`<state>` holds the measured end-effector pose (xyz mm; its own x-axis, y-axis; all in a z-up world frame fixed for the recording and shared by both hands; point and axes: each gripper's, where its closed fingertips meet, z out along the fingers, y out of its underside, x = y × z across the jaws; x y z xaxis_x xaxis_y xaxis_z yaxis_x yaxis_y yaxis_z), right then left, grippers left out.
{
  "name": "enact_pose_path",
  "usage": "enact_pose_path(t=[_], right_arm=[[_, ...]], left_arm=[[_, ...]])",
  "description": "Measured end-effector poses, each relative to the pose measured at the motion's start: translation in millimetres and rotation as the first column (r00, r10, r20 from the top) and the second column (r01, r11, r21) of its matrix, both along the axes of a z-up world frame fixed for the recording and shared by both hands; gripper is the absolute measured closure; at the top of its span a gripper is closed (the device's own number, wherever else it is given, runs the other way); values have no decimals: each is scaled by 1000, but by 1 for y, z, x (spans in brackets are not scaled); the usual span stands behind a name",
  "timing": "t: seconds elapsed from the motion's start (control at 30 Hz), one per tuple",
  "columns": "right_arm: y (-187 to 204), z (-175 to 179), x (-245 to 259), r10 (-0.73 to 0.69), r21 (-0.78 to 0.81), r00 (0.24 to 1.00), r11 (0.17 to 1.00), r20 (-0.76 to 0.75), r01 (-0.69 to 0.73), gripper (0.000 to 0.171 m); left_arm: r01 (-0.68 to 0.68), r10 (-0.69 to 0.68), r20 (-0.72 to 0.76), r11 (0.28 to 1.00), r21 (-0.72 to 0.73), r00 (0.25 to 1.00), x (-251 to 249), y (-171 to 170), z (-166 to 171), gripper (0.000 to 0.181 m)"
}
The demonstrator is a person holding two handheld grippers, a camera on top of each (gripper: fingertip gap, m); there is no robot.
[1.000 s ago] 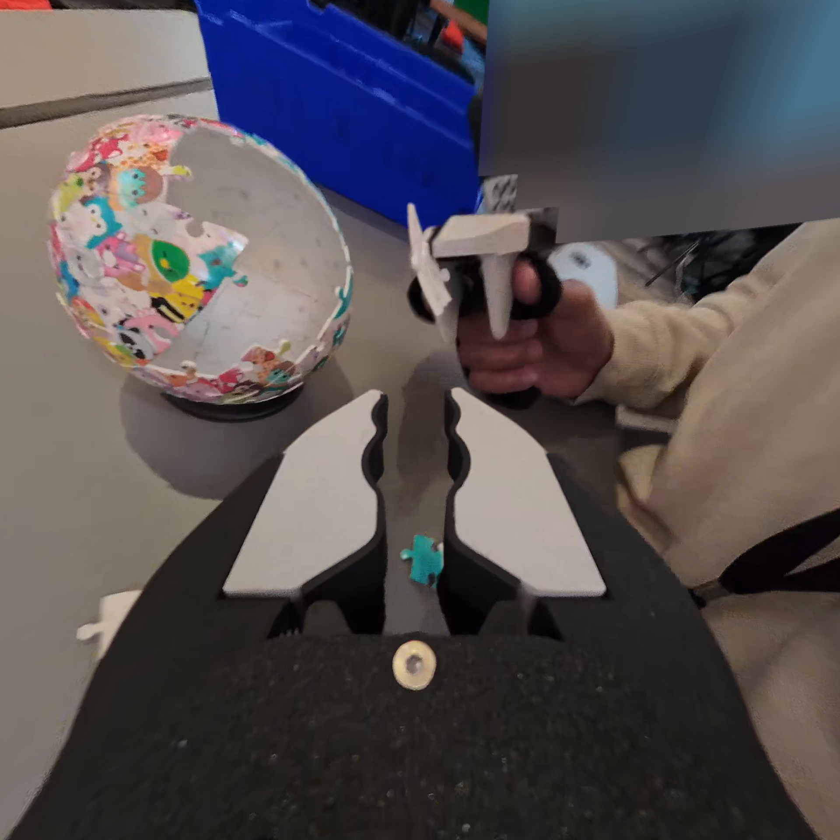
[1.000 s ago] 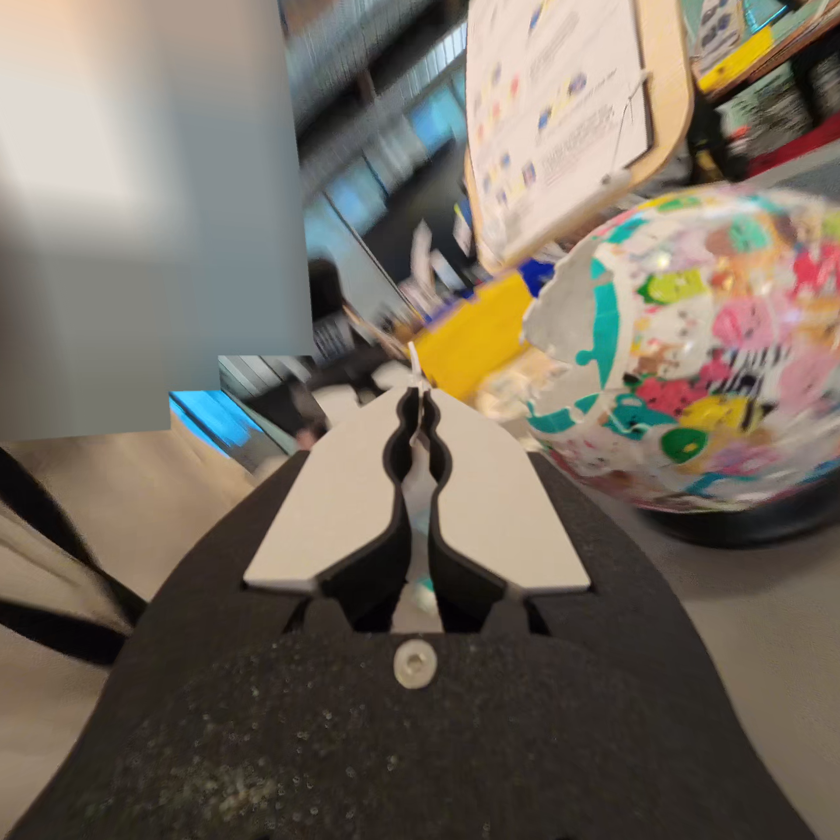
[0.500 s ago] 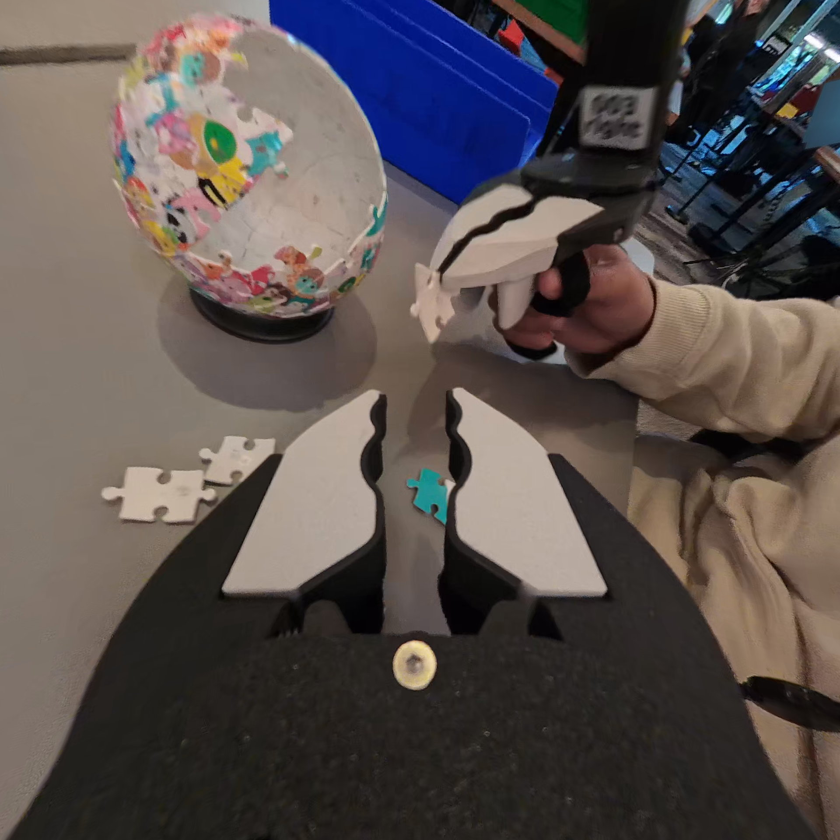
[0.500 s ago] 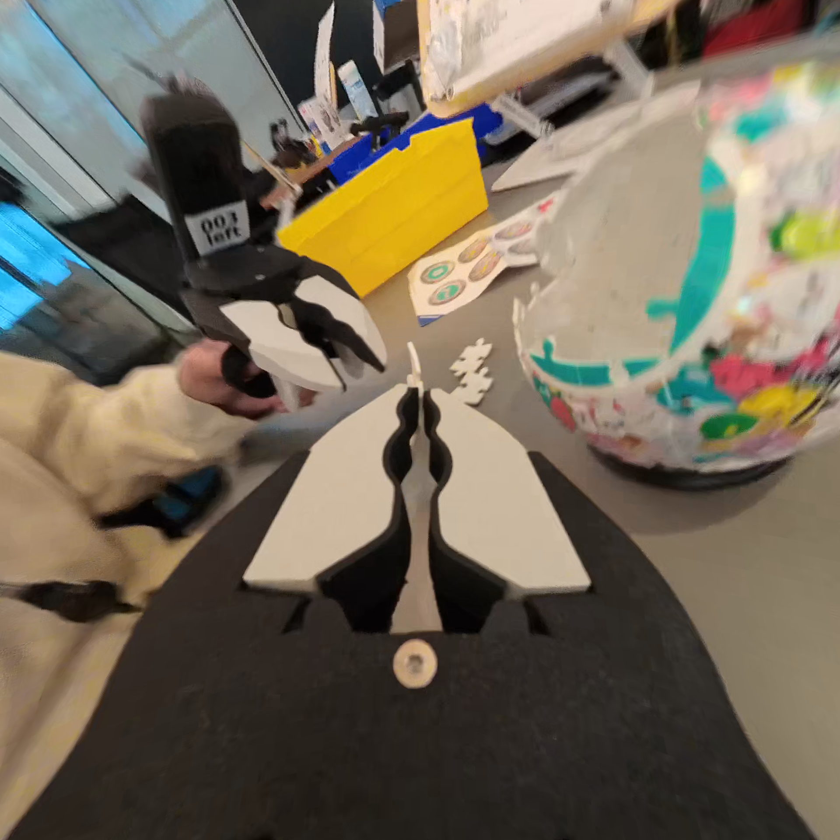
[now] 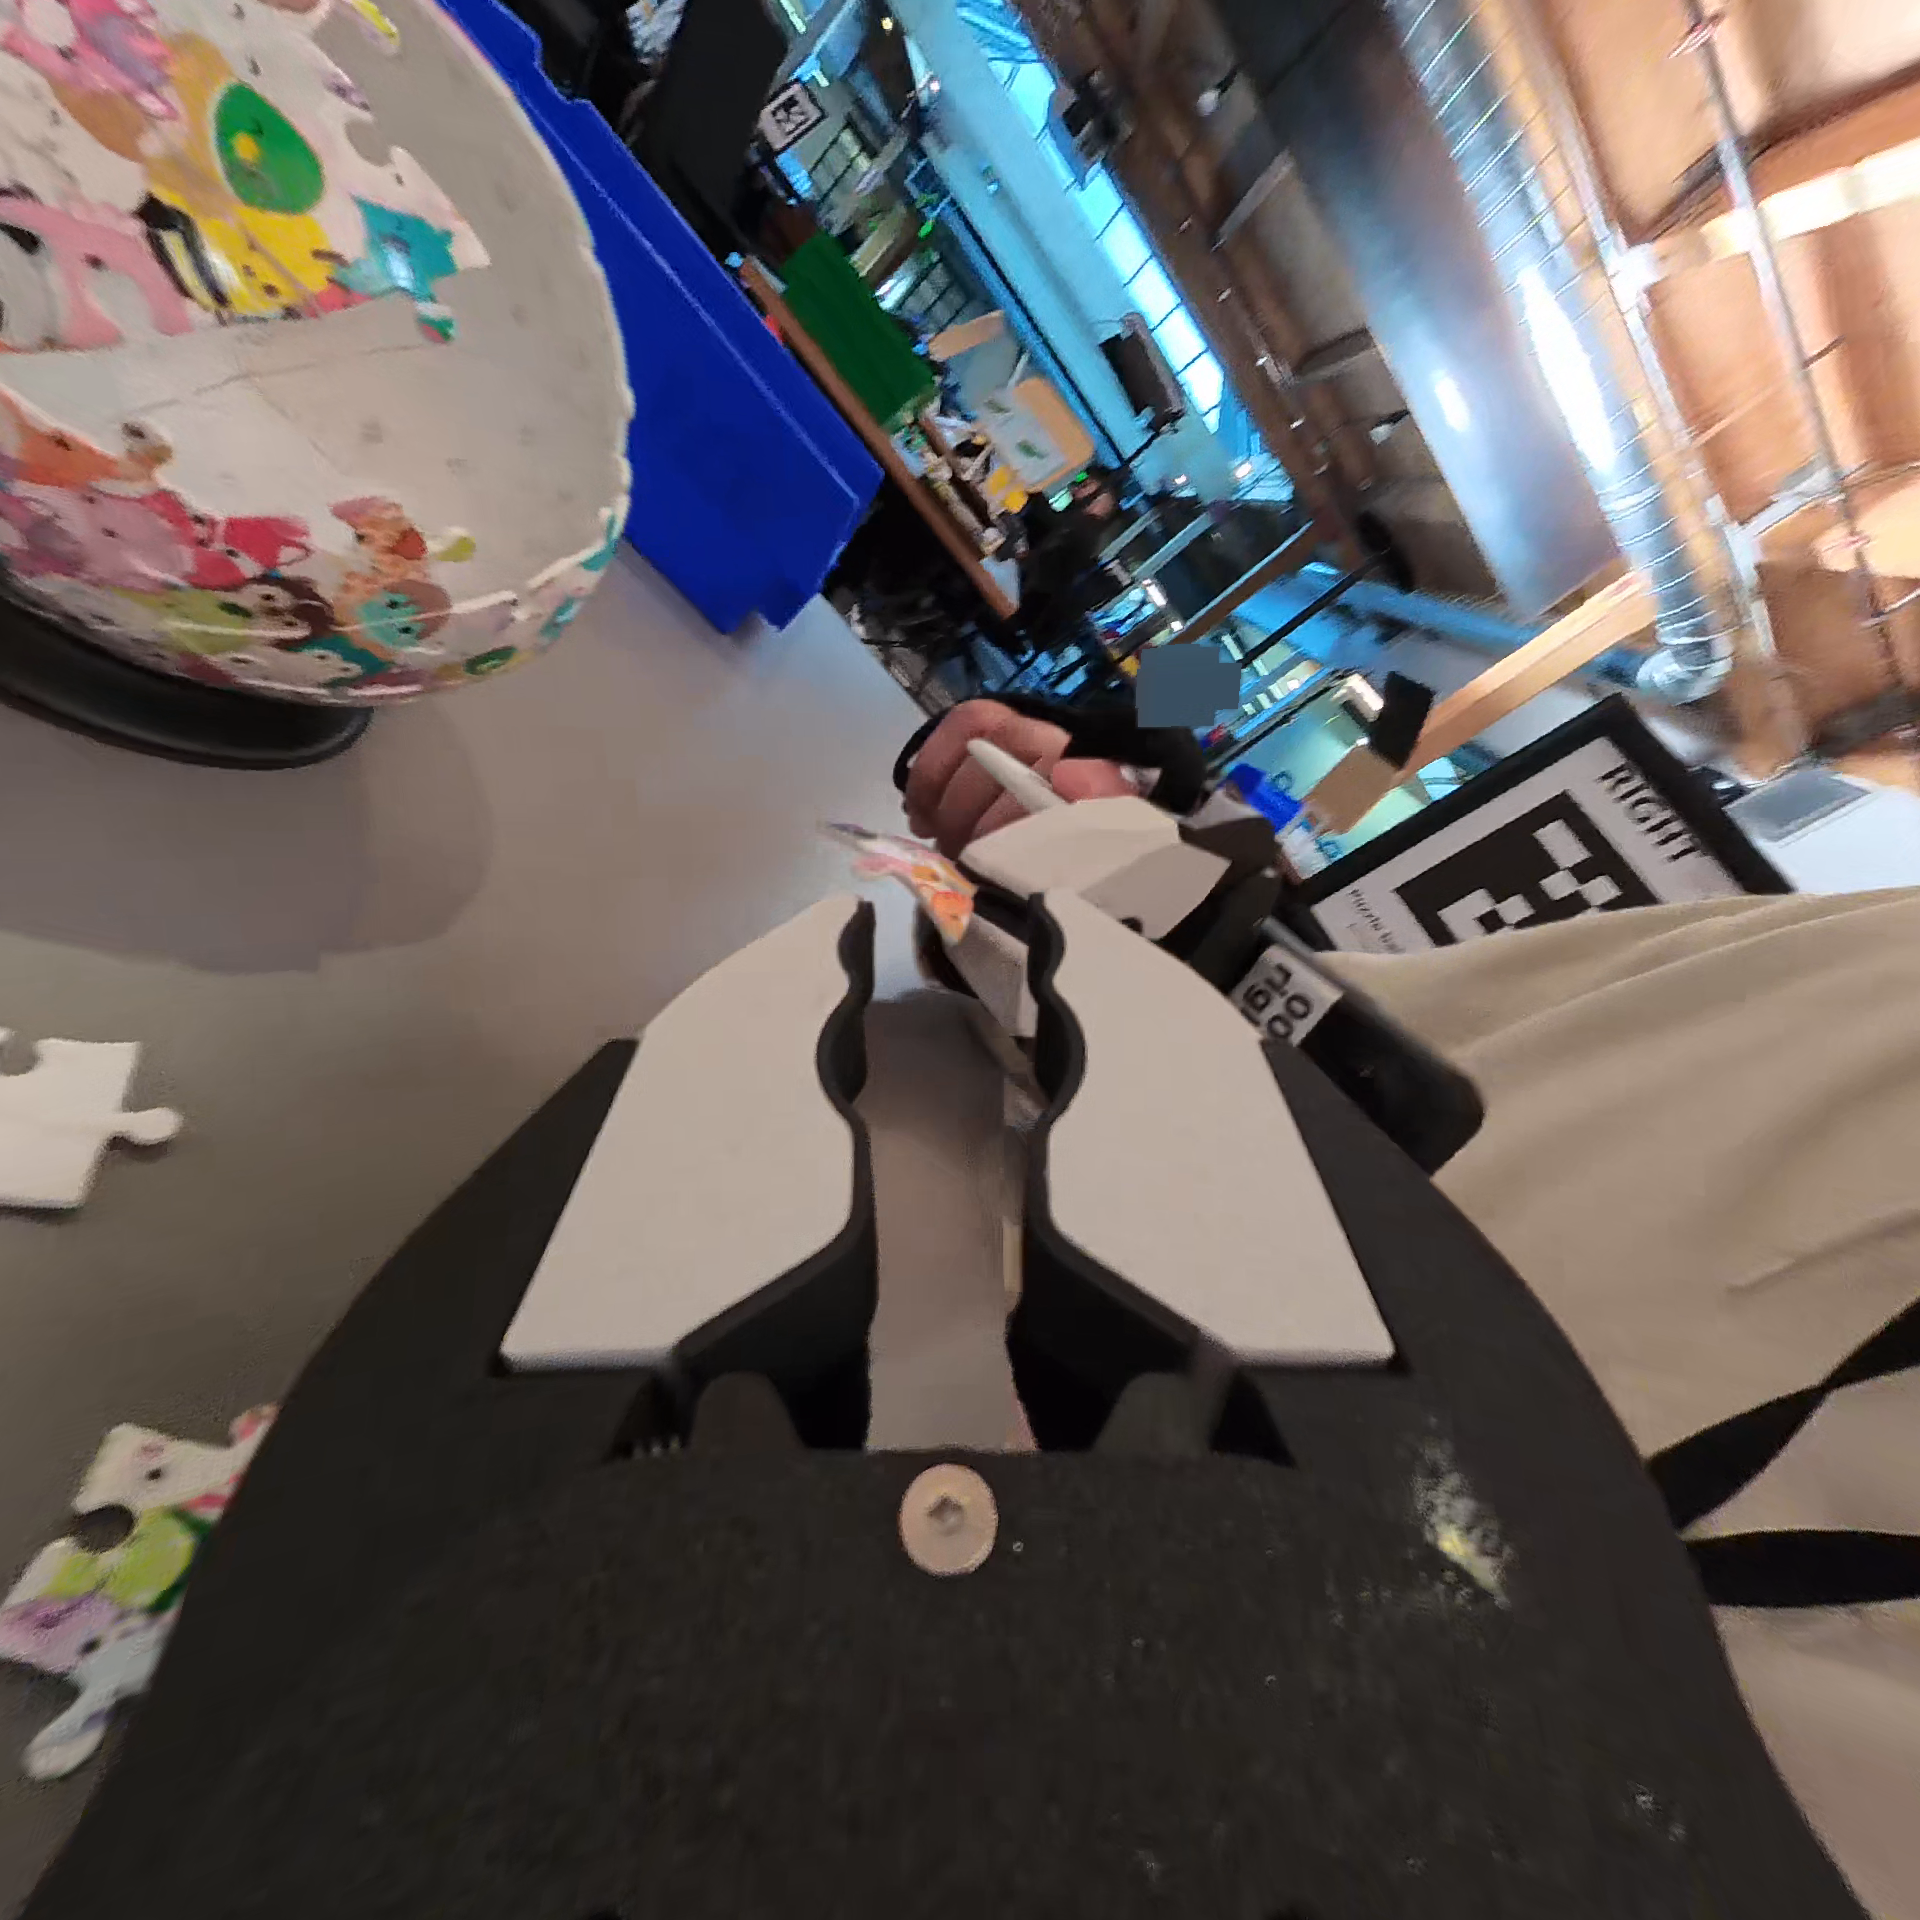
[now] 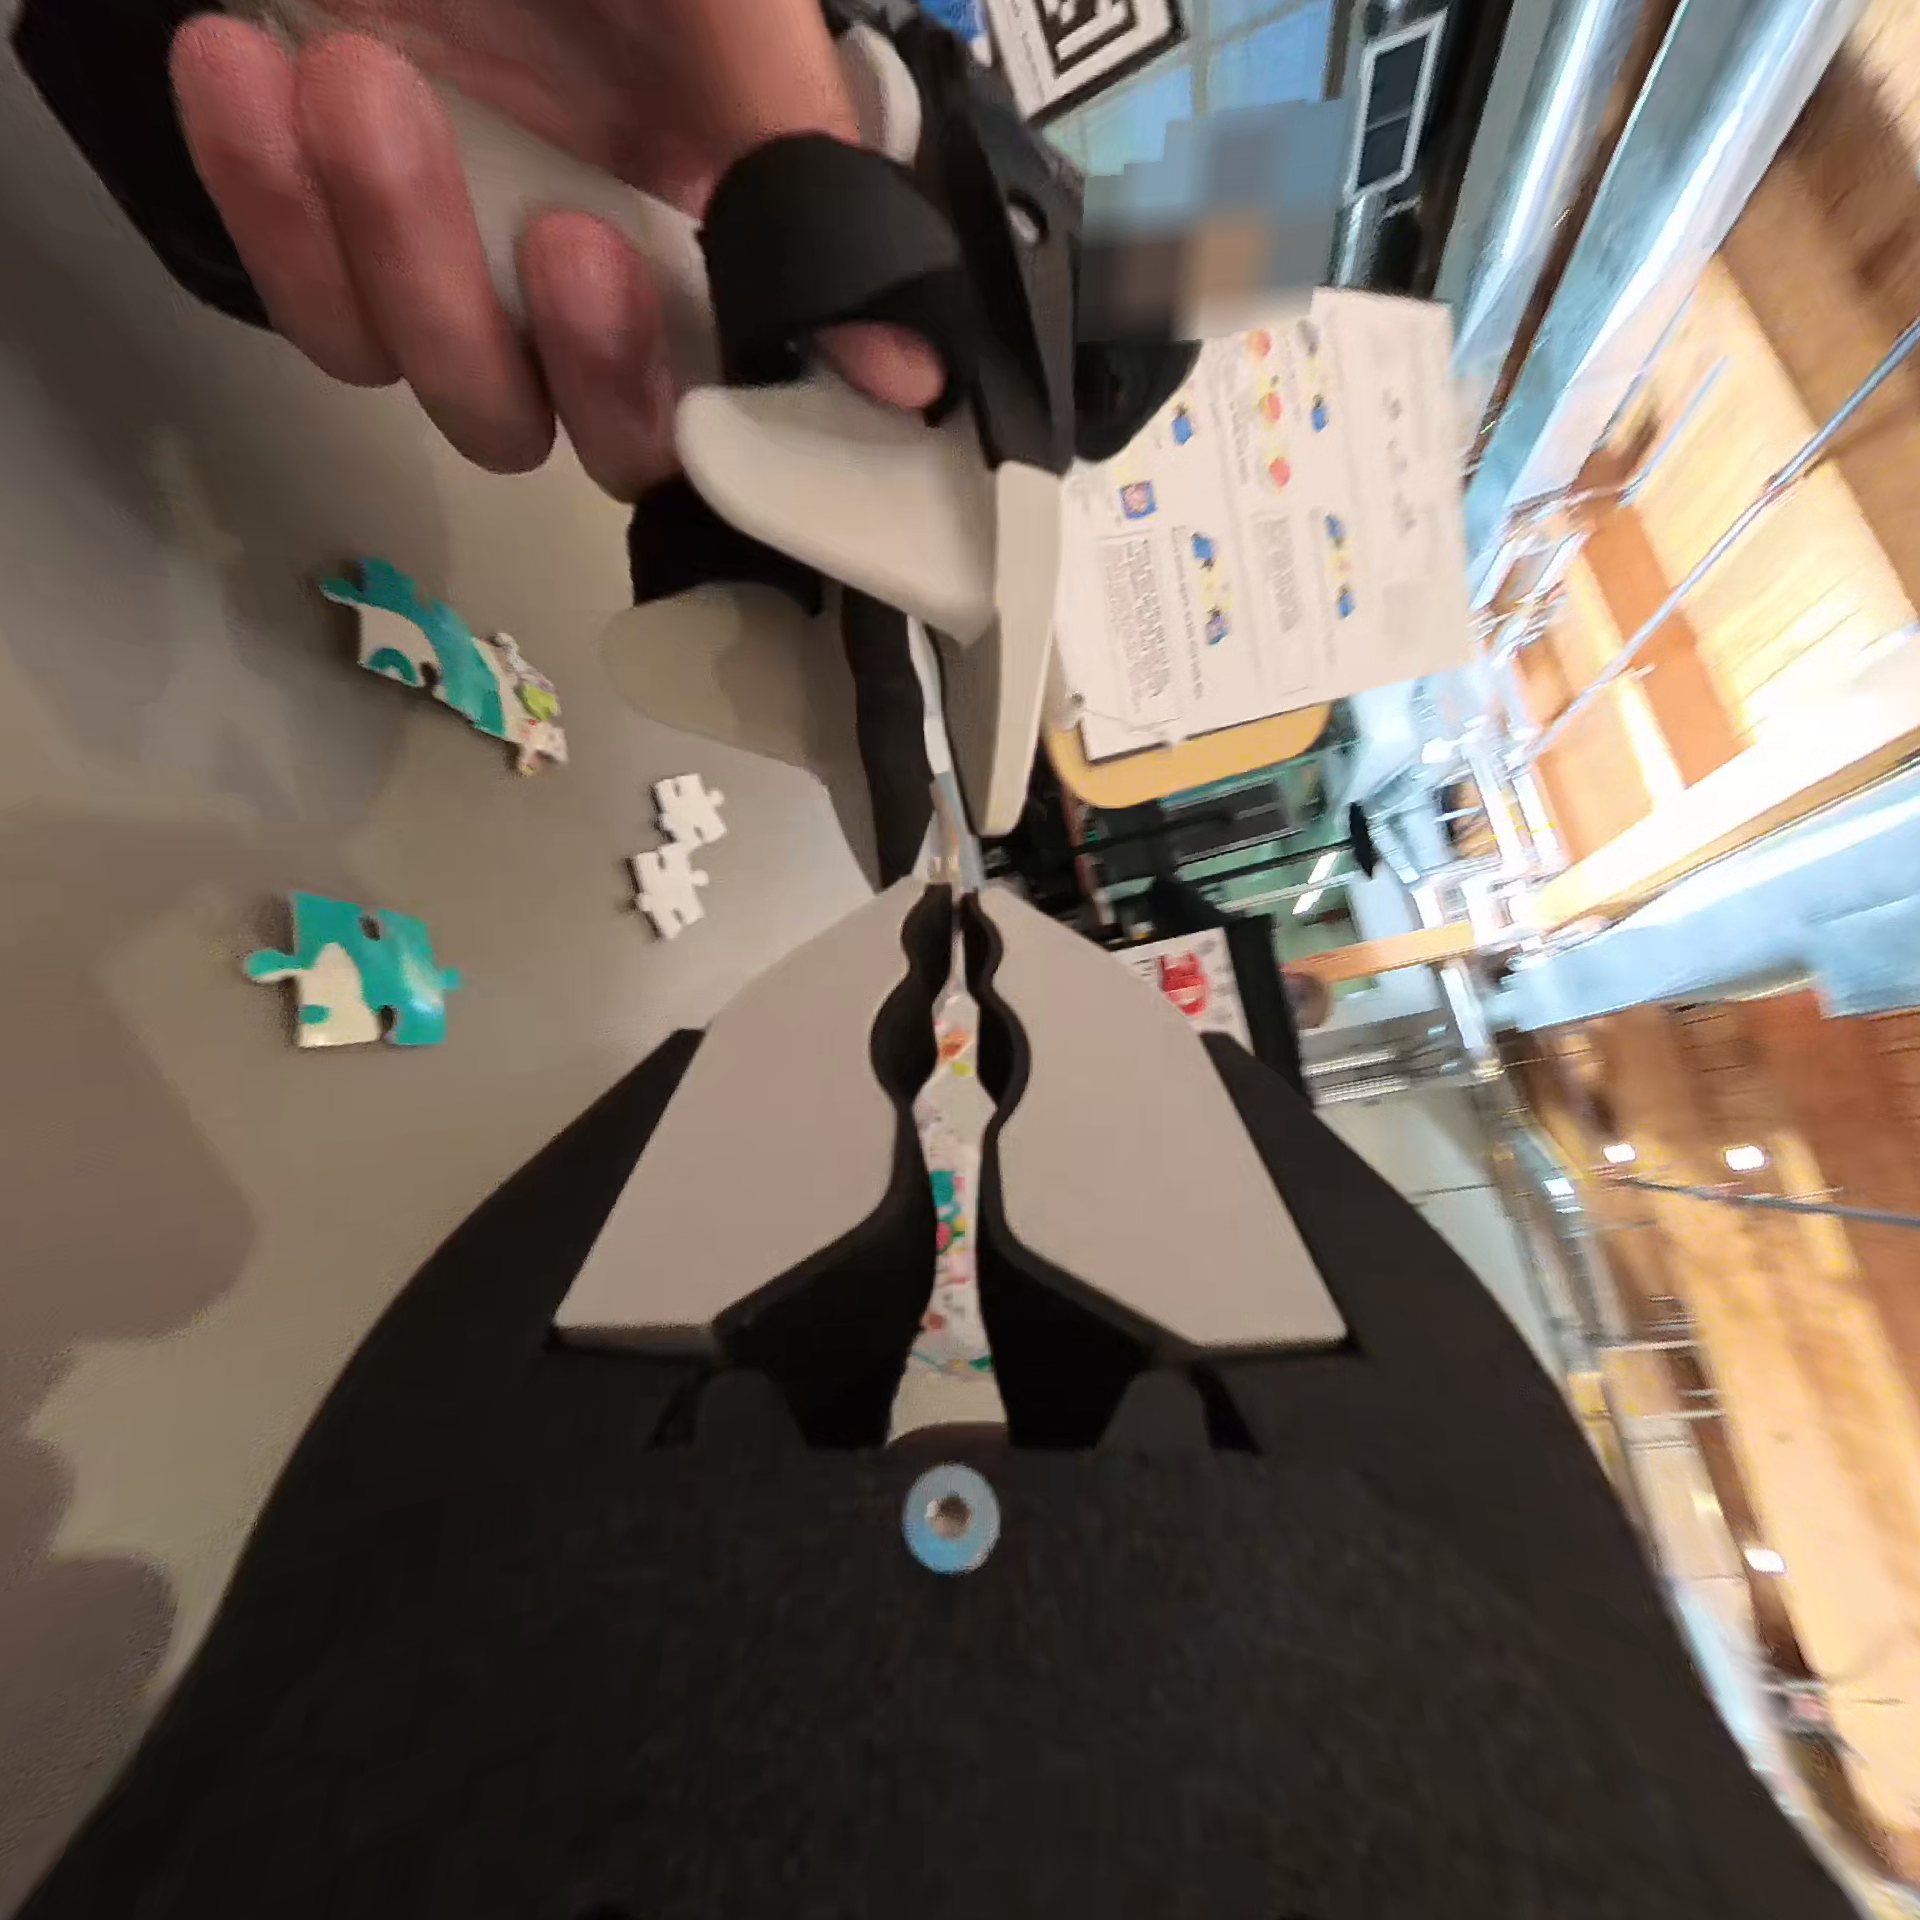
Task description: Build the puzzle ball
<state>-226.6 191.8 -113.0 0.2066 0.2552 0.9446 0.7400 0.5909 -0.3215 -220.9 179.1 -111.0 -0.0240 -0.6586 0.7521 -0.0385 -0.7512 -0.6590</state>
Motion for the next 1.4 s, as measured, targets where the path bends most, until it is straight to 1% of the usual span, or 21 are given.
enact_pose_path(t=[0.1, 0.13, 0.37, 0.43, 0.53, 0.6, 0.63, 0.67, 0.7, 0.73, 0.77, 0.8, 0.83, 0.87, 0.97, 1.07, 1.13, 1.17, 1.23, 1.3, 1.4], right_arm=[[0, 8, 1, -36, 133, 999, 991, 37, 31, 169], [-3, 6, -1, -16, 136, 999, 991, 48, 9, 169], [-9, 0, -2, 40, 120, 999, 992, -8, -38, 171], [-13, -1, -2, 74, 45, 993, 997, -91, -70, 171], [-18, -1, 1, 88, -280, 952, 944, -294, -174, 157], [-17, 7, 8, 36, -506, 883, 808, -468, -301, 154], [-16, 6, 12, -18, -619, 847, 691, -532, -374, 162], [-15, 1, 14, -98, -730, 817, 518, -568, -445, 164], [-22, -4, 13, -162, -800, 796, 289, -583, -526, 154], [-33, -5, 11, -208, -799, 777, 41, -594, -600, 135], [-38, -6, 11, -267, -764, 772, -160, -577, -626, 130], [-42, -5, 12, -286, -721, 775, -289, -563, -630, 129], [-39, -2, 13, -316, -681, 756, -328, -574, -654, 129], [-31, -2, 15, -348, -676, 729, -282, -589, -680, 127], [-11, -12, 34, -343, -765, 756, -141, -558, -628, 132], [30, -17, 80, -372, -874, 791, 184, -486, -450, 128], [49, -29, 104, -366, -903, 849, 343, -382, -259, 115], [55, -39, 111, -360, -911, 877, 373, -317, -177, 99], [69, -60, 124, -373, -913, 913, 407, -167, 0, 86], [88, -72, 131, -423, -891, 903, 436, -81, 124, 66], [105, -70, 122, -452, -879, 884, 461, -117, 119, 63]], left_arm=[[22, -21, 28, 999, -37, 999, 1, -1, 1, 161], [26, -23, 56, 999, -45, 998, -1, 0, 4, 172], [33, -29, 47, 997, -69, 998, -3, 1, 2, 180], [47, -43, 49, 996, -72, 998, -5, 3, 2, 180], [63, -61, 61, 997, -40, 996, -14, 8, 5, 180], [89, -90, 35, 995, 36, 995, -19, 7, 6, 180], [111, -114, 39, 992, 68, 993, -21, 5, 9, 180], [132, -137, 44, 987, 92, 990, -22, 3, 12, 180], [159, -165, 45, 981, 112, 985, -22, -1, 13, 180], [183, -188, 30, 975, 126, 982, -21, -5, 12, 180], [195, -198, 5, 971, 139, 980, -20, -6, 9, 180], [213, -215, -5, 966, 146, 977, -19, -9, 7, 180], [228, -228, -11, 962, 148, 973, -17, -12, 6, 180], [228, -226, -33, 962, 150, 974, -16, -12, 3, 180], [242, -223, -144, 960, 137, 964, -14, -10, -17, 180], [261, -232, -298, 964, 60, 926, -18, -6, -49, 180], [251, -241, -351, 968, -18, 905, -20, -1, -65, 180], [241, -239, -370, 970, -44, 898, -20, 3, -71, 180], [253, -259, -410, 965, -69, 875, -18, 7, -79, 180], [252, -250, -433, 966, -53, 866, -13, 11, -81, 180], [257, -260, -455, 964, -69, 852, -10, 13, -89, 169]])
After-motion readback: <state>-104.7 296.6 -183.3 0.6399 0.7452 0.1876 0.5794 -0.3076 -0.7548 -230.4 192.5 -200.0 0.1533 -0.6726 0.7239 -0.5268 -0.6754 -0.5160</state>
